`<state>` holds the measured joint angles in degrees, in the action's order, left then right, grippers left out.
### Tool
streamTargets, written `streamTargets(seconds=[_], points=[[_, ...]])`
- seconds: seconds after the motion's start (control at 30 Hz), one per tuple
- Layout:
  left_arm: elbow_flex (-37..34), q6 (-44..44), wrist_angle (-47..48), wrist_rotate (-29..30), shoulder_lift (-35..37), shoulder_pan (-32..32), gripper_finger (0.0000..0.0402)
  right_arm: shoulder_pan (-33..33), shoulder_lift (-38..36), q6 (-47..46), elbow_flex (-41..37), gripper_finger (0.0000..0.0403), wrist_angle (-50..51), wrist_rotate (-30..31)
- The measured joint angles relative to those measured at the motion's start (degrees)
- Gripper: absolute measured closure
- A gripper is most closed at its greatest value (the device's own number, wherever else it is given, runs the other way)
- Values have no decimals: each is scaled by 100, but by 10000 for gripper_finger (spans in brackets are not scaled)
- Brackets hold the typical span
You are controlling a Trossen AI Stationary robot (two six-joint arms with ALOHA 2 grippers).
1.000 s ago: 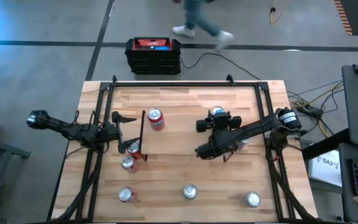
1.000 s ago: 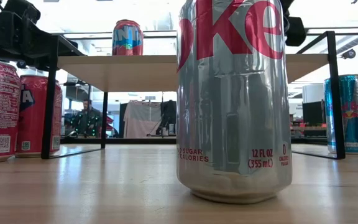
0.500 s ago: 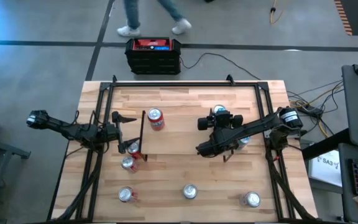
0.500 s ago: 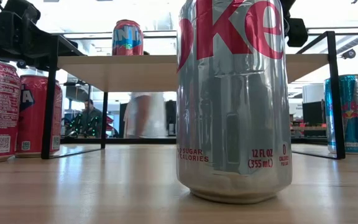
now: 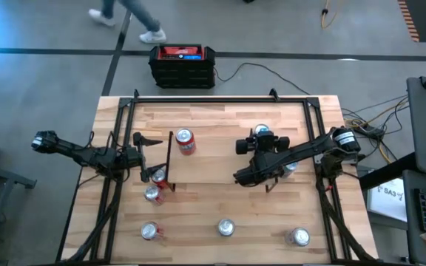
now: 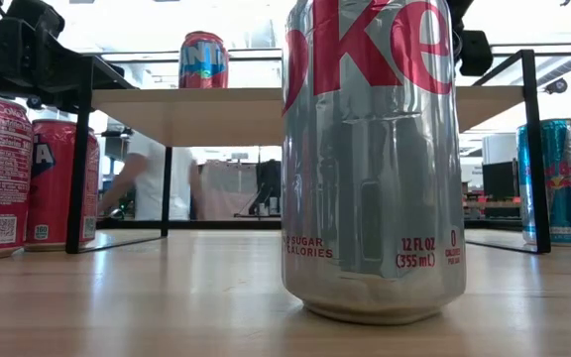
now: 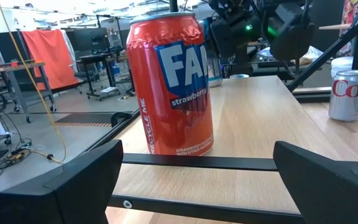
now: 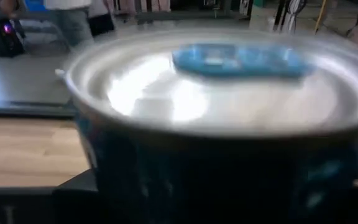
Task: Place canned beverage on shelf
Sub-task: Put the top blue soda can on the shelf
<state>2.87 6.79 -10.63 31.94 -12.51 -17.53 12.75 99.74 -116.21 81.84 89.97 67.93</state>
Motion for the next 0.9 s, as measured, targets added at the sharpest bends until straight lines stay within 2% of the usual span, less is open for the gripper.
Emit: streamTargets(seconds=[0.43,0.9], points=[[0,0,0,0,0,0,2,358,-56,-93,15,152,-2,-69],[0,0,0,0,-2,0,2,504,-216,-16,45,89,5,-286]])
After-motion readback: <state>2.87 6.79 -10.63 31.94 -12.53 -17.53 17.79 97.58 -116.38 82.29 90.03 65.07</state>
